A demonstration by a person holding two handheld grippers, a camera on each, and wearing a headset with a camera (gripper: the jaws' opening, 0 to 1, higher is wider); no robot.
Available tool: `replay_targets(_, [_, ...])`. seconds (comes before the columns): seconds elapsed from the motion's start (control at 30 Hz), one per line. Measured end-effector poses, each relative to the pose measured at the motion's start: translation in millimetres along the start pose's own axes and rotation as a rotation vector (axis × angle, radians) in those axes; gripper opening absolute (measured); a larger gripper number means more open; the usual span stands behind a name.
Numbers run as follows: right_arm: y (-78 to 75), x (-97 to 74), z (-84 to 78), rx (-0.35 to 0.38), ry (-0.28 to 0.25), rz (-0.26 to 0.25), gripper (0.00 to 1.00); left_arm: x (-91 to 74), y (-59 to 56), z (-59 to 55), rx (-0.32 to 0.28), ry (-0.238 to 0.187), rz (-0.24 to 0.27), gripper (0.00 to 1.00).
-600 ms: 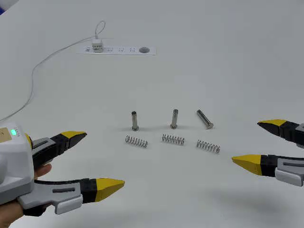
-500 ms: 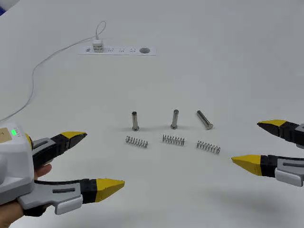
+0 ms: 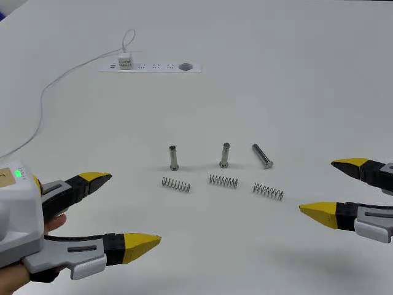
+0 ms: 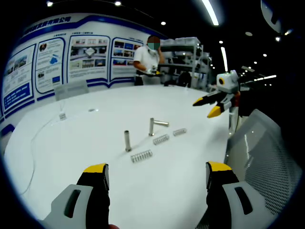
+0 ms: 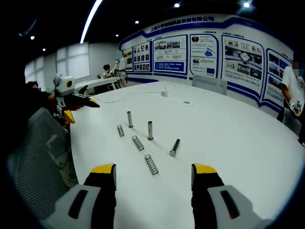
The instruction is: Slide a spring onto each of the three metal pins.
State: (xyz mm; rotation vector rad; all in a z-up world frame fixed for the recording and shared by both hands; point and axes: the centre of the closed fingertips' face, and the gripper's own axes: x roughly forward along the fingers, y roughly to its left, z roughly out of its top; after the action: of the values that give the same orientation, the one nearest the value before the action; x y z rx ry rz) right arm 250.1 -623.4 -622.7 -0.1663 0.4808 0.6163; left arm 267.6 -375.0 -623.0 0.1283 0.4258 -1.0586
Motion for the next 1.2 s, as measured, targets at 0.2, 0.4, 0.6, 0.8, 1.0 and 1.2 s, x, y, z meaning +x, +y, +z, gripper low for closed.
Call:
replay_targets(0.2, [-1.3,-0.3,-3.4,0.011,0.008,-0.004,0.64,1.0,0.4,0.1,0.001,0.0,-0.002,0.85])
replay_targets(0.4, [-5.7,1.3,-1.4,0.014,0.011,-0.011,0.62,0.6,0.8,1.5,0.003,-0.006,0.001,0.85])
replay_targets(0.6, [-8.3,5.1,1.6,0.01,0.018,-0.01,0.6,-1.2,2.3,2.8,0.0,-0.013,0.012,0.85])
replay_targets(0.8, [-12.6,10.0,7.0,0.0,0.027,-0.013,0.58,-3.0,2.6,3.7,-0.001,-0.017,0.018,0.85])
replay_targets(1.0, [-18.4,16.5,12.0,-0.01,0.039,-0.019,0.54,-4.4,2.7,4.1,-0.001,-0.019,0.025,0.85])
replay_targets(1.2, [-22.8,24.7,19.9,-0.007,0.049,-0.02,0.5,-5.3,2.8,4.7,-0.003,-0.022,0.03,0.85])
